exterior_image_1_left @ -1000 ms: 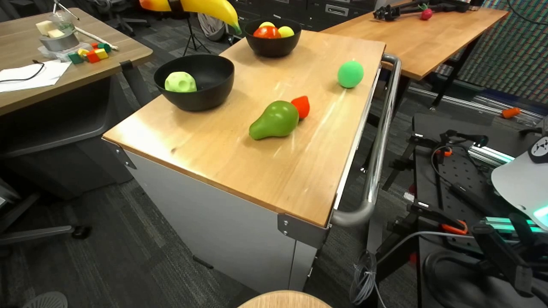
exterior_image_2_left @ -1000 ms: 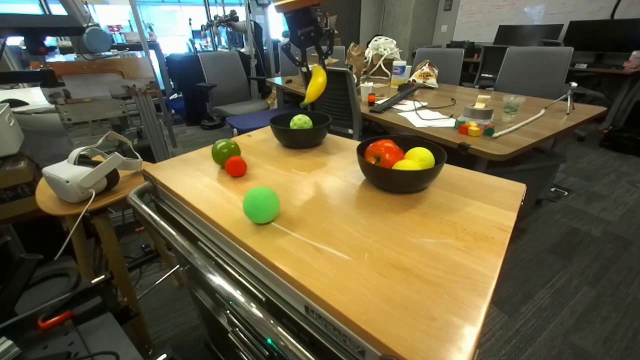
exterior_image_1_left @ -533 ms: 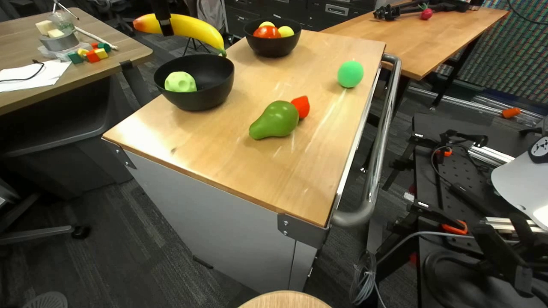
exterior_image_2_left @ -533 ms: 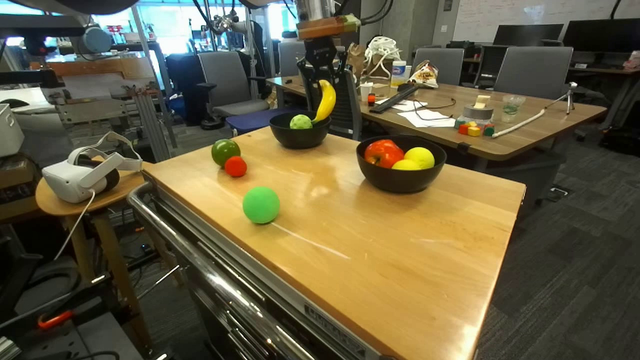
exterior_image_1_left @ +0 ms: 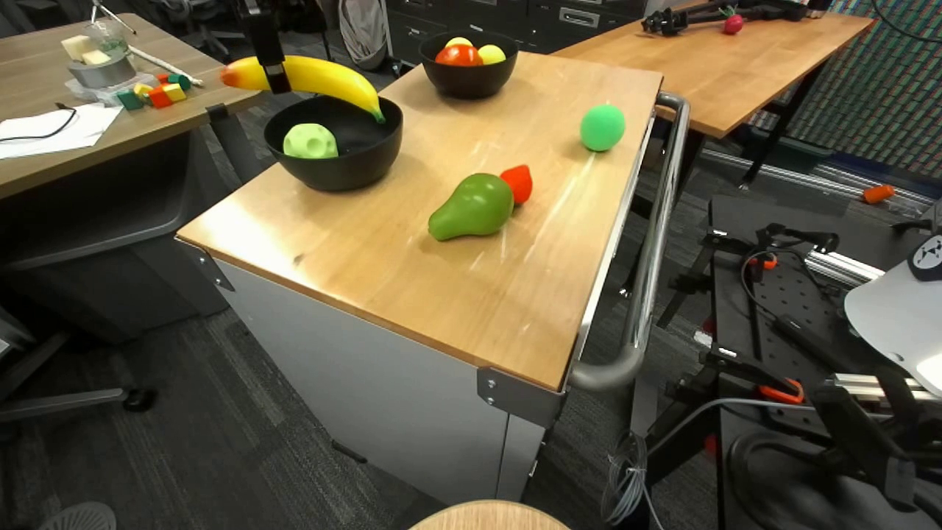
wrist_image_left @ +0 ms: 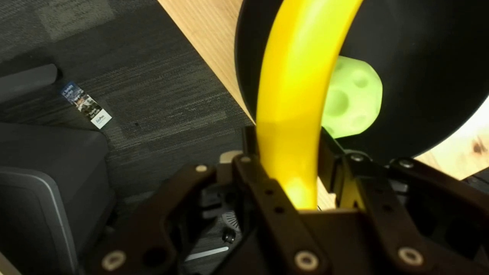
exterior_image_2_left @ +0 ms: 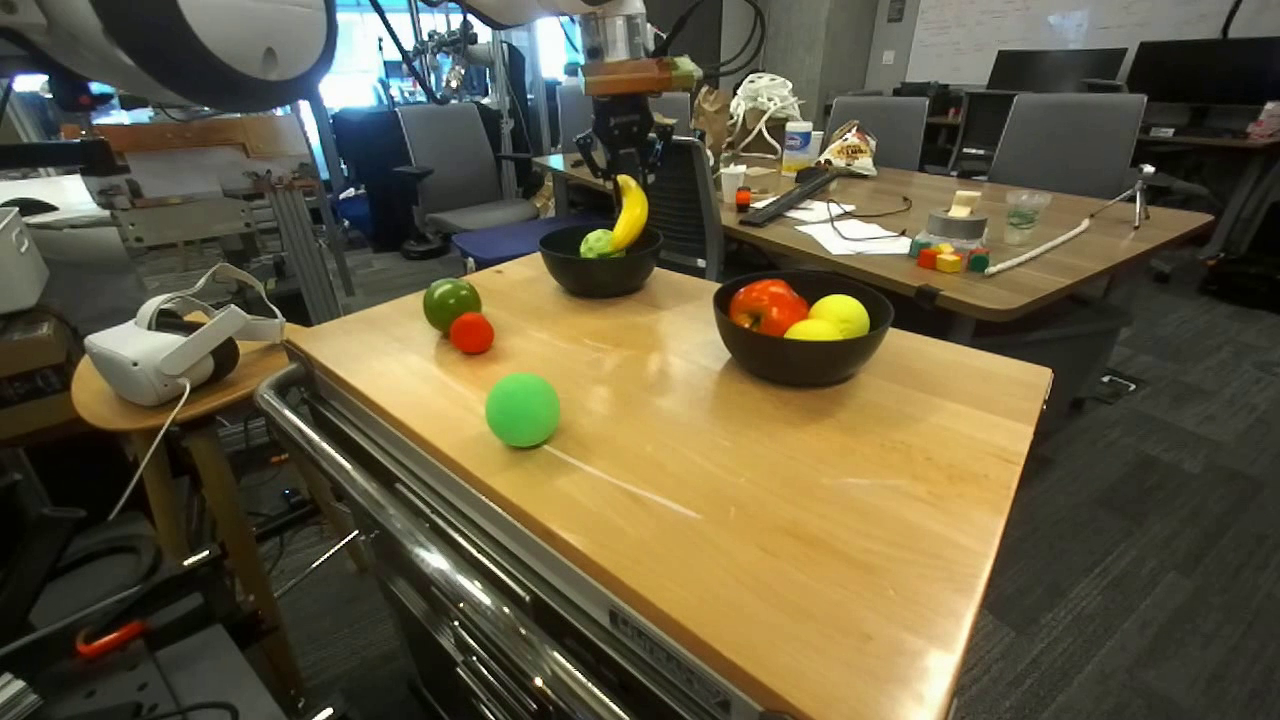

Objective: Pick up the fruit toys from the top of the cabinet and put them in the two black bowls.

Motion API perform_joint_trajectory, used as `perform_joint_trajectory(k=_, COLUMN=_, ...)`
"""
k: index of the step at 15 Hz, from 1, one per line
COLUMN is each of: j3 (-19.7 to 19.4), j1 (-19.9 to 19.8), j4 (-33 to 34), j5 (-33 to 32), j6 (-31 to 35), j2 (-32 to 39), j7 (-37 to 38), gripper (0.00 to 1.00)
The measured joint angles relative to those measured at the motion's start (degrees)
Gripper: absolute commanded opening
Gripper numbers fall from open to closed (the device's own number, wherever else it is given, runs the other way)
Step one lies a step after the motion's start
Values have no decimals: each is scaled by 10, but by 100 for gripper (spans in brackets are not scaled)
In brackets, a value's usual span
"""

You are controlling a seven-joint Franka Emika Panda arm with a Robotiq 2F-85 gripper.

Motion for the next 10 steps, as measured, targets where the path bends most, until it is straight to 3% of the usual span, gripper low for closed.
perform_joint_trajectory(k=1, j3=4, j1=0, j4=3, j5=1, j6=-3, j2=4, j7=0, gripper=18)
perform_joint_trajectory(k=2, j3=7, j1=0, j4=5, j5=2, j6=-7, j2=7, j7=0, gripper=45)
perform_joint_trajectory(k=3, j3=11, j1=0, j4=7, j5=3, j6=-11, j2=9, j7=0, gripper=64)
perform_joint_trajectory(k=8, j3=16, j1=0, j4=18, j5=4, j6=-24, j2=14, j7=1, gripper=99)
perform_joint_trajectory(k=10, j3=17, j1=0, j4=27, j5=7, j6=-31, j2=14, j7=2, gripper=100)
